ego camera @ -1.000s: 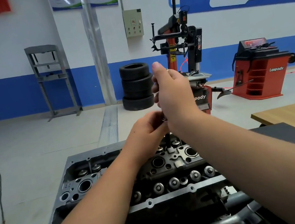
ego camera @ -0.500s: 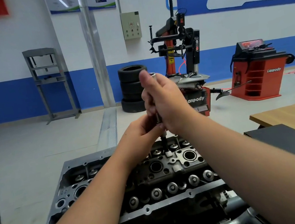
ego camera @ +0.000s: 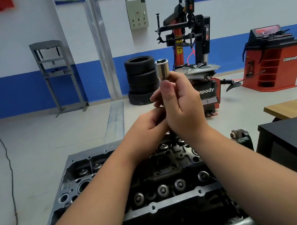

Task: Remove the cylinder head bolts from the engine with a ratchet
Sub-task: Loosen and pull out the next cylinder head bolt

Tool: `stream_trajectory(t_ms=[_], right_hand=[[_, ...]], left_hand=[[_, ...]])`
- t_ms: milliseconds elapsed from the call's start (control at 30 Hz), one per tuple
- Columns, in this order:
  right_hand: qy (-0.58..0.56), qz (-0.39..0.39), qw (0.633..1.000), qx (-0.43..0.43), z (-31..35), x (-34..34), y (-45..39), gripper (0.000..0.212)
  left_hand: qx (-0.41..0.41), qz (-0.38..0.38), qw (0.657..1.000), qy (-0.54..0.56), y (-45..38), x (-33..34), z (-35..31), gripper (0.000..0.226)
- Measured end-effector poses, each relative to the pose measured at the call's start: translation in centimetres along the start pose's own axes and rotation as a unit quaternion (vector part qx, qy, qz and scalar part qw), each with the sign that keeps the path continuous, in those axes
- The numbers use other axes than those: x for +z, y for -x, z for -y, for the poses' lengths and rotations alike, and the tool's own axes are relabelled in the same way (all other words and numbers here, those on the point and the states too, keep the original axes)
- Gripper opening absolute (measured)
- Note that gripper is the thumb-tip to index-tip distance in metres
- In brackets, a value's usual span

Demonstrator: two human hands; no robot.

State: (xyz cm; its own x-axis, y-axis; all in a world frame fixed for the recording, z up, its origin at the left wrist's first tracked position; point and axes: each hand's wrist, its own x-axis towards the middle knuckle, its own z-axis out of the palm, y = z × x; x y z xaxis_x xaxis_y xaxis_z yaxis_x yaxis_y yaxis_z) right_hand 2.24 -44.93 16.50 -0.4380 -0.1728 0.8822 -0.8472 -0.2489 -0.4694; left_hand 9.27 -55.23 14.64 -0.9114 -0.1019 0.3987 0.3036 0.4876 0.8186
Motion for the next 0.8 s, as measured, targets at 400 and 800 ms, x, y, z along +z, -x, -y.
stream_trajectory(t_ms=[400,800], right_hand=[[0.086,0.018,0.996,-0.007,-0.2,-1.0,0.5,0.019],[0.059,0.023,0.997,0.035,-0.3,-1.2,0.9,0.021]], left_hand=[[0.023,-0.020,0.999,0.035,0.4,0.4,0.1,0.023],[0.011,-0.072,0.995,0.062,0.1,0.3,0.8,0.017]])
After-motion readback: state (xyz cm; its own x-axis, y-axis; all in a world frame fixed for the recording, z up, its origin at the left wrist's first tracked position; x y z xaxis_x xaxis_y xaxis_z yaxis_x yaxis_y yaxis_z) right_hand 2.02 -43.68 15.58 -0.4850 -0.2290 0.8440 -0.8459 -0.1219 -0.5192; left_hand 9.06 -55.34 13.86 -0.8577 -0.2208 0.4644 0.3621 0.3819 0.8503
